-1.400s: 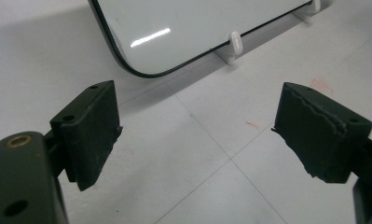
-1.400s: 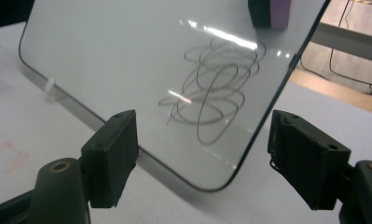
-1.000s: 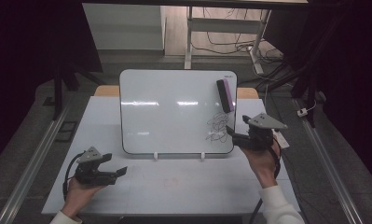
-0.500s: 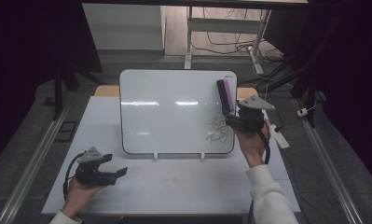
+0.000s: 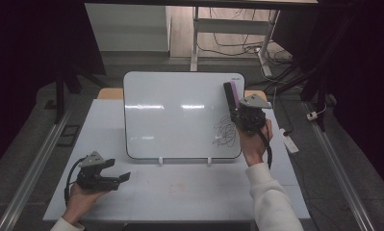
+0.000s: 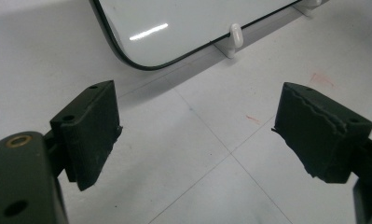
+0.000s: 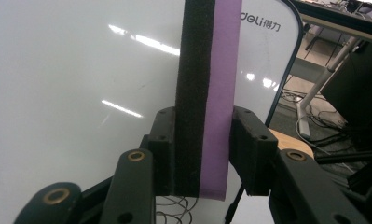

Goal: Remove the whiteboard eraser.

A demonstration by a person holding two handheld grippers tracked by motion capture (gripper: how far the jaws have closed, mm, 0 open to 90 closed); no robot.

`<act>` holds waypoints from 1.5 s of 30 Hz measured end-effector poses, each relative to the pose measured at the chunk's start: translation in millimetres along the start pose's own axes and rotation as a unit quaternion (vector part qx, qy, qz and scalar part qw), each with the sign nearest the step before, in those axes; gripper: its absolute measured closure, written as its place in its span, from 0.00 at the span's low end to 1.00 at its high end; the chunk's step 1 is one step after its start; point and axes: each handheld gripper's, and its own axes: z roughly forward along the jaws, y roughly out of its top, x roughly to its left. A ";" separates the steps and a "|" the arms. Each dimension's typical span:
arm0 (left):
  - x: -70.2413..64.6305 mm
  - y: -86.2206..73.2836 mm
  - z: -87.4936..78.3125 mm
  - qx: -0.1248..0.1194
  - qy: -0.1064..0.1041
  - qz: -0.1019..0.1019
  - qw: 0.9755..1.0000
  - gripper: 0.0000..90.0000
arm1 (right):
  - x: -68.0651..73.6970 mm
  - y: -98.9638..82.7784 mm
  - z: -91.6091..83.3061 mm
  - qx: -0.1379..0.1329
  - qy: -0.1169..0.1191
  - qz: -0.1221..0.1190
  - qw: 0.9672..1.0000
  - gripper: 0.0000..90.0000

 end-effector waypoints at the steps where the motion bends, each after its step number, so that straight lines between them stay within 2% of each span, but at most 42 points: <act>1: 0.2 -0.2 0.0 0.000 0.000 0.000 1.000 0.16 | 0.1 0.2 -0.2 0.001 -0.001 0.002 1.000 0.71; 8: 1.7 -1.0 1.0 0.002 0.000 -0.004 1.000 0.16 | -1.7 -1.6 -3.5 -0.005 0.000 0.012 1.000 0.73; 11: 2.3 -1.4 0.7 0.001 0.000 -0.007 1.000 0.17 | -1.3 -3.9 -11.7 -0.031 0.001 0.015 0.999 0.73; 13: 2.3 -1.5 0.7 0.001 0.000 -0.008 1.000 0.17 | -1.0 -3.5 -14.4 -0.034 0.002 0.014 0.999 0.73; 19: 2.1 -1.6 0.8 0.002 0.001 -0.009 1.000 0.16 | 0.3 -14.7 -33.1 -0.043 0.025 0.011 0.999 0.73; 21: 1.9 -1.5 1.0 0.003 0.001 -0.008 1.000 0.16 | 1.0 -17.6 -35.7 -0.042 0.028 0.011 0.999 0.73; 32: 1.7 -0.9 0.8 0.001 0.000 -0.014 1.000 0.16 | 12.1 -58.1 -55.4 -0.020 0.078 0.005 0.997 0.73; 45: 1.8 -0.9 1.0 0.002 -0.003 -0.016 1.000 0.16 | 32.8 -83.1 -70.5 -0.004 0.127 -0.009 0.992 0.73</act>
